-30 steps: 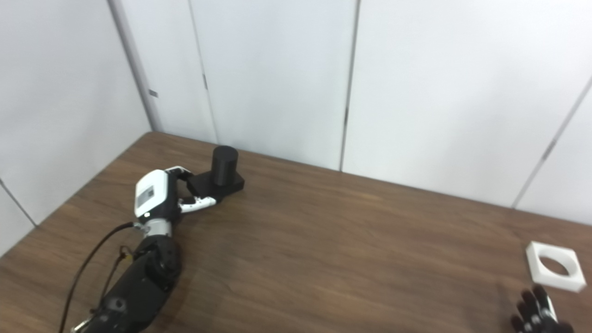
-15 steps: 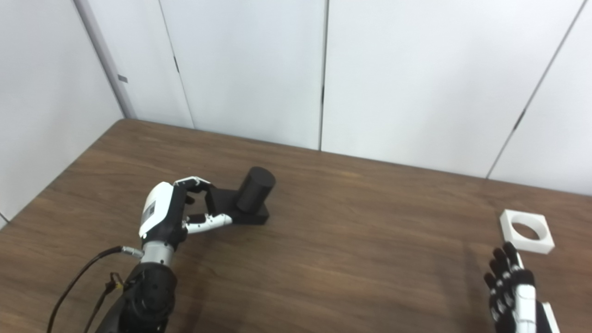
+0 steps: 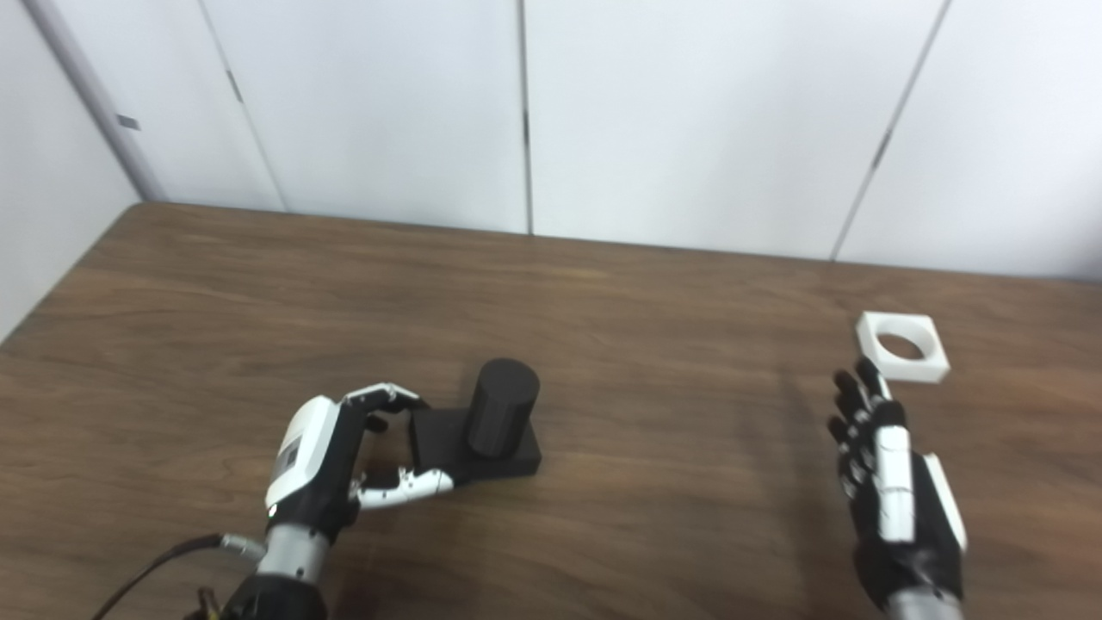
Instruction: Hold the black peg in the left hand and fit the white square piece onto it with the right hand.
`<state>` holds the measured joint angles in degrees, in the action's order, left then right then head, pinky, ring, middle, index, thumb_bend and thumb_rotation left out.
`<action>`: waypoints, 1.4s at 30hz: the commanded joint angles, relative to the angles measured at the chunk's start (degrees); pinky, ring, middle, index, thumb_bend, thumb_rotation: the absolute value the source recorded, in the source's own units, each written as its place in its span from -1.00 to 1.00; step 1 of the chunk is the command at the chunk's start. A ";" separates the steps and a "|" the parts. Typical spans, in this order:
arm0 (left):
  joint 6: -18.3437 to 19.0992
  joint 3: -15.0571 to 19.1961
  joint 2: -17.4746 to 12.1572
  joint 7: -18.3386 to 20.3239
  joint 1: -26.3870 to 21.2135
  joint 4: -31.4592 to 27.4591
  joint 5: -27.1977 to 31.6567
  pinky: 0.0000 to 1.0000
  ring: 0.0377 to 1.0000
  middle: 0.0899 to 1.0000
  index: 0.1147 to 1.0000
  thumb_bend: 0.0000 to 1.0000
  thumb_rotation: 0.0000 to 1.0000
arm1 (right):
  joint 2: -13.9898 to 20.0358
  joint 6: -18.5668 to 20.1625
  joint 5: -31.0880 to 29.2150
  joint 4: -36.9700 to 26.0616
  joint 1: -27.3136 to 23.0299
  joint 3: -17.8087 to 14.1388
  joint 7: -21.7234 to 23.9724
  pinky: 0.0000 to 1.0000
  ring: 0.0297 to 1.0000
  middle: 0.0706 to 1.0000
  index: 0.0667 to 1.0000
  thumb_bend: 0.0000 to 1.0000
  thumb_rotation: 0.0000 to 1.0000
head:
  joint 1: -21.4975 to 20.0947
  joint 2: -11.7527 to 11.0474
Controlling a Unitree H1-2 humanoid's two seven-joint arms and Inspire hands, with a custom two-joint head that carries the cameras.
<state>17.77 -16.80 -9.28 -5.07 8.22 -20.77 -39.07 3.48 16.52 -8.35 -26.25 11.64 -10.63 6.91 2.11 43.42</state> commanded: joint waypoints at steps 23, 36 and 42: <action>-12.29 -10.88 -6.15 6.59 4.40 2.20 -9.89 0.41 0.51 0.37 -0.16 0.04 -0.90 | -1.01 1.67 0.45 -5.35 5.95 2.01 -3.26 1.00 1.00 0.85 1.00 0.10 1.00 | -5.70 3.31; -13.60 -9.44 -6.26 7.13 3.69 3.89 -11.71 0.46 0.51 0.36 -0.16 0.04 -0.90 | 11.35 4.73 19.49 -8.85 2.80 7.37 0.77 0.97 1.00 1.00 1.00 0.09 0.48 | -10.75 0.72; -14.71 -8.79 -6.62 7.01 3.86 4.39 -11.45 0.44 0.50 0.36 -0.16 0.04 -0.90 | 24.22 10.01 33.60 -9.73 -6.55 9.01 6.94 0.93 1.00 0.98 0.88 0.52 -0.34 | -15.17 -2.09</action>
<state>3.71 -24.22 -15.99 -1.46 11.15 -18.52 -51.17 27.15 26.74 22.98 -33.69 9.66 -1.41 12.72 -13.10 41.31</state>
